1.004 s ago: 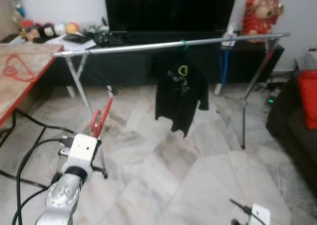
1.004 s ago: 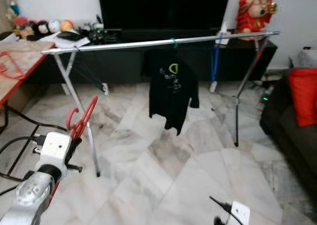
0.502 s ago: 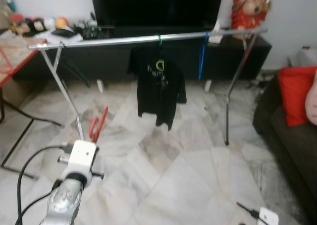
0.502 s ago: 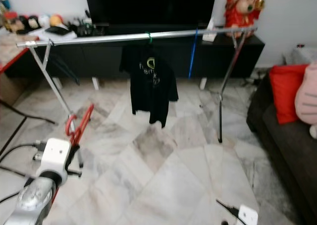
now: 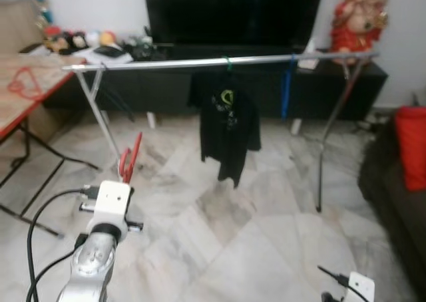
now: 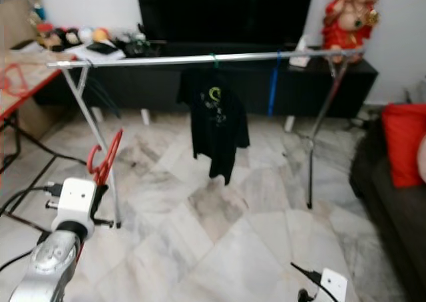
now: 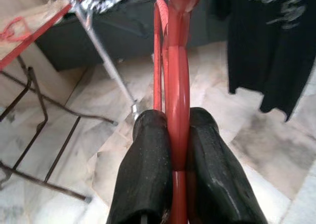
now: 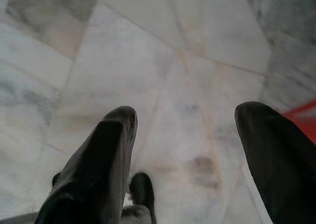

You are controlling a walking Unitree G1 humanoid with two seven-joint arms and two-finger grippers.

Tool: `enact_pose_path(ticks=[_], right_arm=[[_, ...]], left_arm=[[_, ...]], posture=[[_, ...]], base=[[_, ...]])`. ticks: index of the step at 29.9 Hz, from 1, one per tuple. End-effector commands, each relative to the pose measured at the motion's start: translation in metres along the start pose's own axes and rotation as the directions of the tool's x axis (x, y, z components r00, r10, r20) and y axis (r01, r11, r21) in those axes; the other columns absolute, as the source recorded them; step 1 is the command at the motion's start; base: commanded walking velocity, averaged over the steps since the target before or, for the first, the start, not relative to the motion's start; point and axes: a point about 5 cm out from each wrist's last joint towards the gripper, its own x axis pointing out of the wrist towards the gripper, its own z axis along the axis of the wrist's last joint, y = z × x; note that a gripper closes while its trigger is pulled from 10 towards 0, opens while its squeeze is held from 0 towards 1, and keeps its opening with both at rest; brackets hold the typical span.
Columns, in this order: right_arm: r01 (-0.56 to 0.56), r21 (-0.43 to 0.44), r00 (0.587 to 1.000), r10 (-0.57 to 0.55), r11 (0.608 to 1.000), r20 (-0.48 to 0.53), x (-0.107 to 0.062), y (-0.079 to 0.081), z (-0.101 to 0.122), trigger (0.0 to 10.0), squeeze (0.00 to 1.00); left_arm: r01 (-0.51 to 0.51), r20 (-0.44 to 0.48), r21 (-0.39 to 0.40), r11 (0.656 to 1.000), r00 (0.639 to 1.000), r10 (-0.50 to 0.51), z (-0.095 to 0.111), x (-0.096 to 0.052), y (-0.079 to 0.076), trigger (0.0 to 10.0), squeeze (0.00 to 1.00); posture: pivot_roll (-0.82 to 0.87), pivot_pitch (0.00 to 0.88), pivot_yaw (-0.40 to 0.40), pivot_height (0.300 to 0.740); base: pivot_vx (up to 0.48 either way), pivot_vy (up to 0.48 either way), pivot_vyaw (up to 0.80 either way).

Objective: Hang hanger

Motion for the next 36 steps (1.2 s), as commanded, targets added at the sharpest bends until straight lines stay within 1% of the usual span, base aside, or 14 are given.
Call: enact_pose_path(ticks=[1, 6, 8, 12, 17, 26, 30, 34, 36], right_arm=[[0.010, 0.004, 1.000, -0.010, 1.000, -0.005, 0.000, -0.003, 0.000, 10.0, 0.00], [0.011, -0.008, 1.000, -0.011, 1.000, -0.008, 0.000, -0.005, 0.001, 10.0, 0.00], [0.003, -0.026, 1.000, -0.003, 1.000, -0.005, 0.000, -0.004, 0.003, 10.0, 0.00], [-0.001, -0.024, 1.000, 0.001, 1.000, 0.001, 0.001, -0.003, 0.007, 10.0, 0.00], [-0.008, -0.044, 1.000, 0.009, 0.999, 0.009, 0.001, -0.002, 0.011, 10.0, 0.00], [-0.018, -0.065, 1.000, 0.018, 0.998, 0.009, 0.001, -0.002, 0.012, 10.0, 0.00], [-0.024, -0.093, 1.000, 0.025, 0.995, 0.009, 0.001, -0.002, 0.012, 10.0, 0.00], [-0.029, -0.074, 1.000, 0.030, 0.997, 0.010, 0.001, -0.002, 0.012, 10.0, 0.00], [-0.021, -0.057, 1.000, 0.022, 0.998, 0.009, 0.001, -0.002, 0.011, 10.0, 0.00]], left_arm=[[-0.006, 0.014, 0.006, 1.000, 1.000, 0.006, 0.004, 0.005, 0.001, 10.0, 0.00], [-0.016, 0.022, -0.003, 1.000, 1.000, 0.016, 0.005, 0.006, 0.001, 10.0, 0.00], [-0.018, 0.021, -0.007, 1.000, 1.000, 0.018, 0.004, 0.005, 0.000, 10.0, 0.00], [-0.023, 0.020, -0.010, 1.000, 1.000, 0.023, 0.003, 0.004, 0.000, 10.0, 0.00], [-0.027, 0.022, -0.018, 0.999, 0.999, 0.028, 0.002, 0.002, -0.001, 10.0, 0.00], [-0.028, 0.007, -0.022, 0.999, 1.000, 0.028, -0.003, -0.001, -0.005, 10.0, 0.00], [-0.032, 0.000, -0.025, 0.999, 0.999, 0.032, -0.004, -0.002, -0.005, 10.0, 0.00], [-0.030, 0.002, -0.026, 0.999, 1.000, 0.030, -0.004, -0.002, -0.006, 10.0, 0.00], [-0.030, 0.003, -0.026, 0.999, 1.000, 0.030, -0.004, -0.002, -0.006, 10.0, 0.00]], posture=[[0.11, 0.000, -0.047, 0.740], [0.12, 0.000, -0.064, 0.740], [0.12, 0.000, -0.072, 0.740], [0.13, 0.000, -0.084, 0.740], [0.14, 0.000, -0.099, 0.740], [0.13, 0.000, -0.097, 0.740], [0.13, 0.000, -0.099, 0.740], [0.13, 0.000, -0.102, 0.740], [0.13, 0.000, -0.101, 0.740]], base=[[0.334, 0.000, 0.00], [0.334, 0.000, 0.00], [0.332, 0.000, 0.00], [0.334, 0.000, 0.00], [0.335, 0.000, 0.00], [0.338, 0.000, 0.00], [0.336, 0.000, 0.00], [0.340, 0.000, 0.65], [0.341, 0.000, 0.00]])
